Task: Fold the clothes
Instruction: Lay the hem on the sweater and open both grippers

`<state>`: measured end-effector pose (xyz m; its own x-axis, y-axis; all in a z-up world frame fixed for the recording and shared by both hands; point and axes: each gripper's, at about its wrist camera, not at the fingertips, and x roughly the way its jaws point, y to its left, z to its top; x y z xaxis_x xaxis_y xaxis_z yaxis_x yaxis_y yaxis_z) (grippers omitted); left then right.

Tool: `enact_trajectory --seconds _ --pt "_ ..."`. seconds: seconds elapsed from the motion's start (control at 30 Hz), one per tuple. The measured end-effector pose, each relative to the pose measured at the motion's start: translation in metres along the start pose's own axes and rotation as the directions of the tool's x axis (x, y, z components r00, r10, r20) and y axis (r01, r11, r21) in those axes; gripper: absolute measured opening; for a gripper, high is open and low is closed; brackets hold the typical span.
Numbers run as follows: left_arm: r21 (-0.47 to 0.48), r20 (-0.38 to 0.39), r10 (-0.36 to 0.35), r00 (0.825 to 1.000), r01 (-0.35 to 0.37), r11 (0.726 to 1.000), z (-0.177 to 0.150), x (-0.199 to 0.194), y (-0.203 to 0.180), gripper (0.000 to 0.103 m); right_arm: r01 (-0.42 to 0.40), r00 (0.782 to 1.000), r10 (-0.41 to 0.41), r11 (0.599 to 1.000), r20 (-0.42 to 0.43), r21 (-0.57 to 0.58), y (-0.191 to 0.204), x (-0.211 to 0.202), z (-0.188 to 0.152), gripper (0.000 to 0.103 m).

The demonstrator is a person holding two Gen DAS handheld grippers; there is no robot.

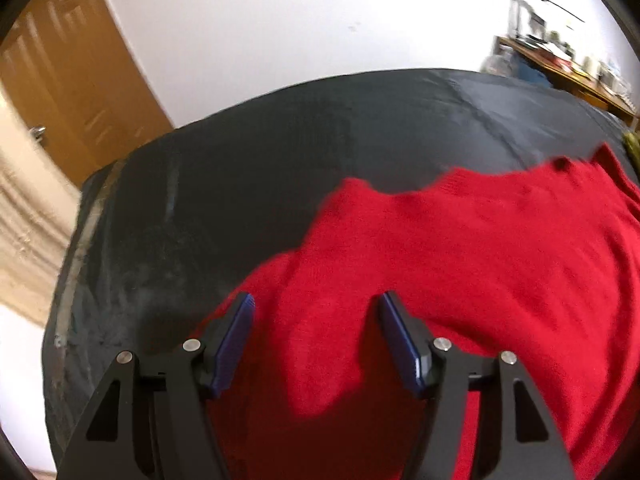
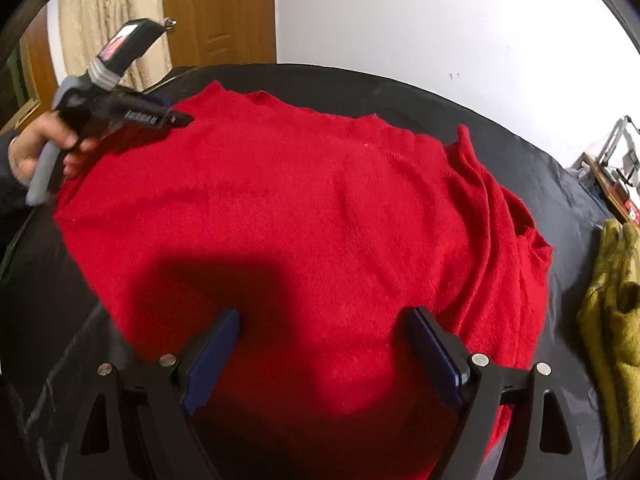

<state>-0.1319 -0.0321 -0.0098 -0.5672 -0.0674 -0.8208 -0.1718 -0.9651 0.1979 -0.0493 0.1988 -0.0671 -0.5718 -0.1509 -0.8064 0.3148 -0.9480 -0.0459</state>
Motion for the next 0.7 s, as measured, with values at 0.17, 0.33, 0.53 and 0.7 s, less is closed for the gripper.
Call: enact_trajectory --seconds 0.17,0.33,0.53,0.7 --pt "0.028 0.03 0.023 0.999 -0.024 0.999 -0.004 0.001 0.004 0.077 -0.007 1.0 0.007 1.0 0.008 -0.006 -0.005 -0.004 -0.007 0.089" --pt "0.034 0.043 0.033 0.999 -0.034 0.999 -0.003 0.003 0.003 0.079 0.003 1.0 -0.003 1.0 0.012 0.0 -0.003 -0.005 -0.011 0.089" --pt "-0.004 0.018 0.017 1.0 -0.017 1.0 -0.005 -0.01 0.014 0.08 0.007 1.0 -0.007 1.0 0.013 0.01 -0.005 -0.013 -0.02 0.089" --pt "-0.011 0.054 -0.034 0.998 0.034 0.999 -0.027 -0.049 0.03 0.08 0.016 1.0 -0.017 1.0 0.018 0.022 -0.007 -0.012 -0.017 0.093"
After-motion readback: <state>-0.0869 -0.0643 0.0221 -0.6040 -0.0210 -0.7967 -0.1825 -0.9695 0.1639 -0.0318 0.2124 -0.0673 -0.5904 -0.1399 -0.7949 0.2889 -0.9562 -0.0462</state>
